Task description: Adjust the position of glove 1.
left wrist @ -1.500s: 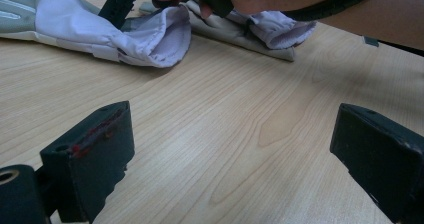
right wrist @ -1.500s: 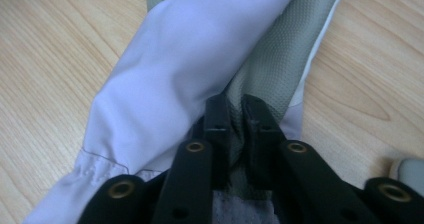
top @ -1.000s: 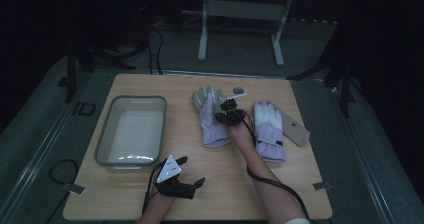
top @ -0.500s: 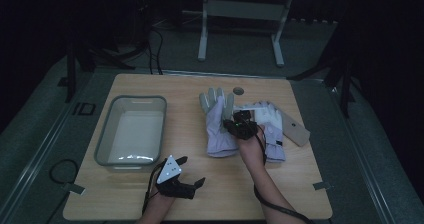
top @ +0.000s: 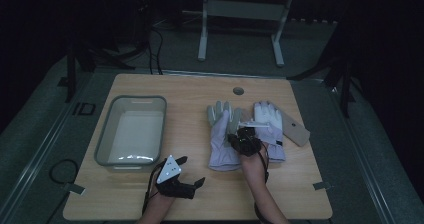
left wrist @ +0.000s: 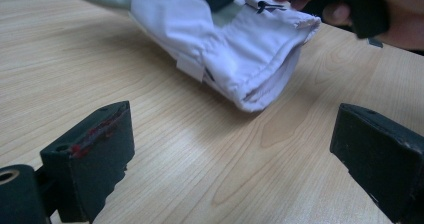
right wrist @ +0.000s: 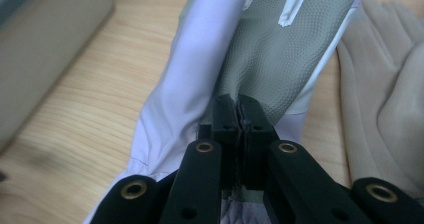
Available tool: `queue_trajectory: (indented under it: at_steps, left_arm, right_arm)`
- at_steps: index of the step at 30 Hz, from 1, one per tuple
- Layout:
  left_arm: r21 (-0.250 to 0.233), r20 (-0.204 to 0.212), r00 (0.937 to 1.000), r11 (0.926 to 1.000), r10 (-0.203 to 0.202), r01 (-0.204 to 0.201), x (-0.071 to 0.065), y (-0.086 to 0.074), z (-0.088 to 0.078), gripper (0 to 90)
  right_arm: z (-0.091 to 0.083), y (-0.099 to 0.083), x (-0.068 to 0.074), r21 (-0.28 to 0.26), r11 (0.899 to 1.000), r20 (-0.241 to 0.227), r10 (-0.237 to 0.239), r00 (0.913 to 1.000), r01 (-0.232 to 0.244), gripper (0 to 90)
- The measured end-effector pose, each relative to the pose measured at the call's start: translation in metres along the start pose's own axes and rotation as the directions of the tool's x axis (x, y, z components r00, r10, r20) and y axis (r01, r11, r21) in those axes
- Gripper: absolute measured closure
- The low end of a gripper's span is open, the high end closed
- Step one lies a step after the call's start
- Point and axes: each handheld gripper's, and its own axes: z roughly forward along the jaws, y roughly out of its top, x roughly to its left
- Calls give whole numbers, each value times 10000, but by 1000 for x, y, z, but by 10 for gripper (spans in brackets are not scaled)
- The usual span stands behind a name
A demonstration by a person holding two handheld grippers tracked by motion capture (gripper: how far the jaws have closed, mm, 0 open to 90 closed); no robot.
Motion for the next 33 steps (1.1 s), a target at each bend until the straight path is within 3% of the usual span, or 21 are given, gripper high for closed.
queue_trajectory:
  at_steps: [5,10,17,21,23,28,33]
  left_arm:
    - [45,-6,10000,10000,34,-34,0,0,0,39]
    - [67,6,10000,10000,53,-53,0,0,0,39]
    - [82,9,10000,9999,58,-58,-1,0,0,39]
    - [101,15,10000,9999,43,-43,0,0,0,39]
    - [86,11,10000,10000,35,-35,0,0,0,39]
    - [67,5,10000,10000,43,-43,0,0,0,39]
    - [69,25,10000,10000,-2,1,0,0,0,39]
  right_arm:
    - [17,-4,-4,274,9996,-55,-113,9999,115,874]
    - [33,-10,-11,483,9988,50,96,9999,-98,861]
    - [36,-15,-11,471,9986,151,222,9996,-228,853]
    - [30,-12,-11,563,9976,-10,403,9992,-402,785]
    - [25,-10,-8,617,9979,14,184,9998,-184,729]
    - [4,4,-13,168,9986,-73,-494,9988,495,558]
    - [-11,13,-32,72,9945,49,-1041,9946,1040,536]
